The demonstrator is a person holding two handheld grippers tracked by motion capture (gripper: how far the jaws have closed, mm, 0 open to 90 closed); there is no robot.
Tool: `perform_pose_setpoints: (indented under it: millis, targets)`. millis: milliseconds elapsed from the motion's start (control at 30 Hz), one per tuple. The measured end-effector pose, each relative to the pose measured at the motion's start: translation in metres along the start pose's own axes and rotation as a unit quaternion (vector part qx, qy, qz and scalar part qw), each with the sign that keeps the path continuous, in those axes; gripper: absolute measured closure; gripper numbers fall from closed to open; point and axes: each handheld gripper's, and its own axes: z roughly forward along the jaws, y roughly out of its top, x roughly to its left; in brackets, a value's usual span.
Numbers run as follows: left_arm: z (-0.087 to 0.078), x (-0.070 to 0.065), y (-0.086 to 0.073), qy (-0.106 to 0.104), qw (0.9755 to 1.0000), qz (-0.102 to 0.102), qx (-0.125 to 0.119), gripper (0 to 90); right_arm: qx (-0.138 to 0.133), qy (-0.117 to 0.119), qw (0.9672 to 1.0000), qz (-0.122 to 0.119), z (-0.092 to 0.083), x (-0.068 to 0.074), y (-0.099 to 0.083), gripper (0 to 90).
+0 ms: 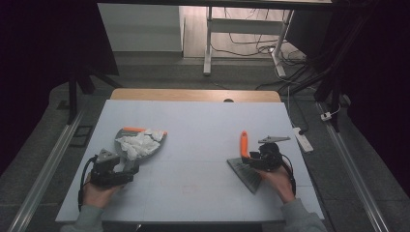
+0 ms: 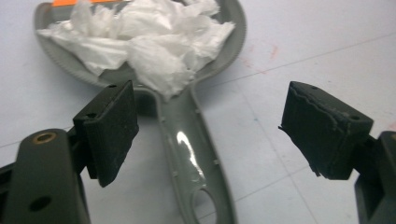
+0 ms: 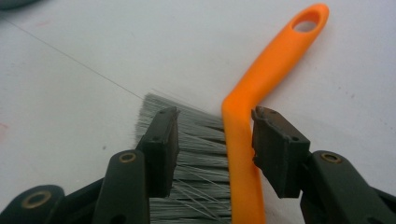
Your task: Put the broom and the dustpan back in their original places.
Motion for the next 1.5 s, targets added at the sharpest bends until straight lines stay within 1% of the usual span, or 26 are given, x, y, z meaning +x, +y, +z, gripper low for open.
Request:
perform_pose_setpoints:
  millis: [133,267,433,533,633,733,833,933,967,1033,1100,1267,1500]
  targets:
    - [0.000,-0.005,0.001,-0.010,0.9999,0.013,0.002,20.4,-0.014,-0.001,0.9997,-0.021,-0.006,0.004,-0.001,51.3]
    - [-0.001,-0.010,0.002,-0.026,0.9992,0.029,0.008,21.3,-0.027,0.002,0.9988,-0.041,-0.012,0.010,-0.004,51.3]
    - [0.001,-0.016,0.002,-0.052,0.9974,0.045,0.022,22.3,-0.036,0.009,0.9980,-0.051,-0.017,0.012,-0.009,51.3]
    - [0.002,-0.018,0.001,-0.066,0.9958,0.057,0.027,22.7,-0.038,0.006,0.9976,-0.058,-0.021,0.013,-0.014,51.3]
    - [0.002,-0.018,0.000,-0.074,0.9944,0.068,0.033,22.7,-0.039,0.001,0.9972,-0.064,-0.026,0.012,-0.021,51.3]
    - [0.003,-0.018,-0.002,-0.076,0.9936,0.074,0.037,23.0,-0.040,-0.007,0.9971,-0.065,-0.032,0.010,-0.027,51.3]
    - [0.002,-0.017,-0.004,-0.084,0.9928,0.078,0.035,23.0,-0.048,-0.013,0.9965,-0.067,-0.038,0.007,-0.034,51.5]
    - [0.000,-0.015,-0.007,-0.087,0.9923,0.082,0.031,23.0,-0.053,-0.017,0.9962,-0.067,-0.043,0.003,-0.041,51.5]
    - [0.000,-0.014,-0.008,-0.088,0.9922,0.083,0.031,23.0,-0.053,-0.022,0.9959,-0.069,-0.044,0.002,-0.043,51.6]
    - [0.000,-0.013,-0.009,-0.090,0.9922,0.080,0.033,23.0,-0.056,-0.030,0.9954,-0.071,-0.047,-0.001,-0.048,51.6]
    - [0.001,-0.013,-0.009,-0.091,0.9920,0.081,0.034,22.9,-0.060,-0.032,0.9955,-0.066,-0.050,-0.005,-0.053,51.6]
    - [0.002,-0.014,-0.009,-0.092,0.9919,0.081,0.035,23.0,-0.062,-0.030,0.9953,-0.067,-0.053,-0.008,-0.057,51.6]
    - [0.002,-0.012,-0.009,-0.090,0.9923,0.077,0.036,23.0,-0.061,-0.020,0.9947,-0.081,-0.051,-0.003,-0.056,51.6]
